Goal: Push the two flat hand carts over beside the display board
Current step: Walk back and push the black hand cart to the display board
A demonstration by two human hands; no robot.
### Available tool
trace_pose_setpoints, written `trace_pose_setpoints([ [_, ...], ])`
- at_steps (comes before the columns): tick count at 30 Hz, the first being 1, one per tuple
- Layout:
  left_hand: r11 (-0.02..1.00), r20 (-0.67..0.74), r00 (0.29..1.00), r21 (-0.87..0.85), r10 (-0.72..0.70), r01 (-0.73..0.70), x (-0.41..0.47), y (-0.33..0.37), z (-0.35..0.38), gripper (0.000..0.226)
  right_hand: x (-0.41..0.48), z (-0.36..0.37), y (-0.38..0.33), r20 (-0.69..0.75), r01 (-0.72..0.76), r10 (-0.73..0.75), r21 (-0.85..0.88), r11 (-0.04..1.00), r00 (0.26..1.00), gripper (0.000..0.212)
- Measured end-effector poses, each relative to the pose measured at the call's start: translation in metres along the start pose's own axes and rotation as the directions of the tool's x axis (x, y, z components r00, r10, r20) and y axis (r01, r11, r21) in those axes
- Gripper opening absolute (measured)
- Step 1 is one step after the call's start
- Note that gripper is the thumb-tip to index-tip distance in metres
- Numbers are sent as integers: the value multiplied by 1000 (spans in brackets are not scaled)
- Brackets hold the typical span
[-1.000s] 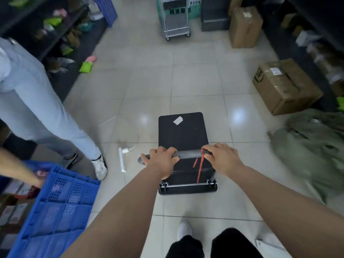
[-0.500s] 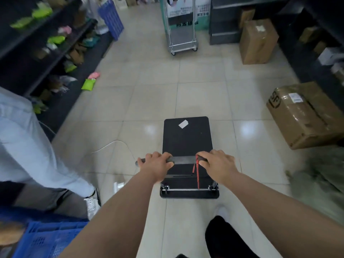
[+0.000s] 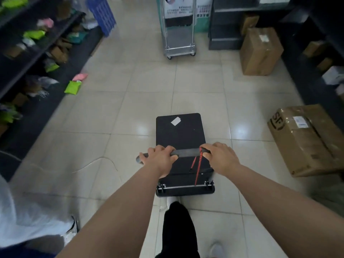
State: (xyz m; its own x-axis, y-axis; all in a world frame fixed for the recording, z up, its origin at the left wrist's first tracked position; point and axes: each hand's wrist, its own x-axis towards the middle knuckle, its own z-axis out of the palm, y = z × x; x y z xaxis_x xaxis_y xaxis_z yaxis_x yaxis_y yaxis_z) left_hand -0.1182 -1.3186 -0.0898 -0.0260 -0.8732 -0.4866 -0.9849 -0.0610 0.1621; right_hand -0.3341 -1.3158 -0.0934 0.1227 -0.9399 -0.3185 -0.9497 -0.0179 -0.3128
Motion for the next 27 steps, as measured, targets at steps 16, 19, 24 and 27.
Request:
trace_pose_setpoints([
  [16, 997, -2, 999, 72, 36, -36, 227, -55, -143, 33, 244, -64, -67, 8, -52, 53, -58, 997, 999, 28],
  [19, 997, -2, 1000, 67, 24, -24, 266, -54, -163, 33, 287, -77, -67, 8, -31, 32, -56, 998, 999, 27],
  [24, 998, -25, 1000, 54, 14, -13, 342, -45, -201, 33, 370, -105, -56, 12, -7, 8, -49, 999, 1000, 26],
  [27, 999, -24, 1000, 42, -18, 19, 388, -35, -225, 31, 426, -130, -50, 55, 18, -15, -49, 999, 998, 26],
])
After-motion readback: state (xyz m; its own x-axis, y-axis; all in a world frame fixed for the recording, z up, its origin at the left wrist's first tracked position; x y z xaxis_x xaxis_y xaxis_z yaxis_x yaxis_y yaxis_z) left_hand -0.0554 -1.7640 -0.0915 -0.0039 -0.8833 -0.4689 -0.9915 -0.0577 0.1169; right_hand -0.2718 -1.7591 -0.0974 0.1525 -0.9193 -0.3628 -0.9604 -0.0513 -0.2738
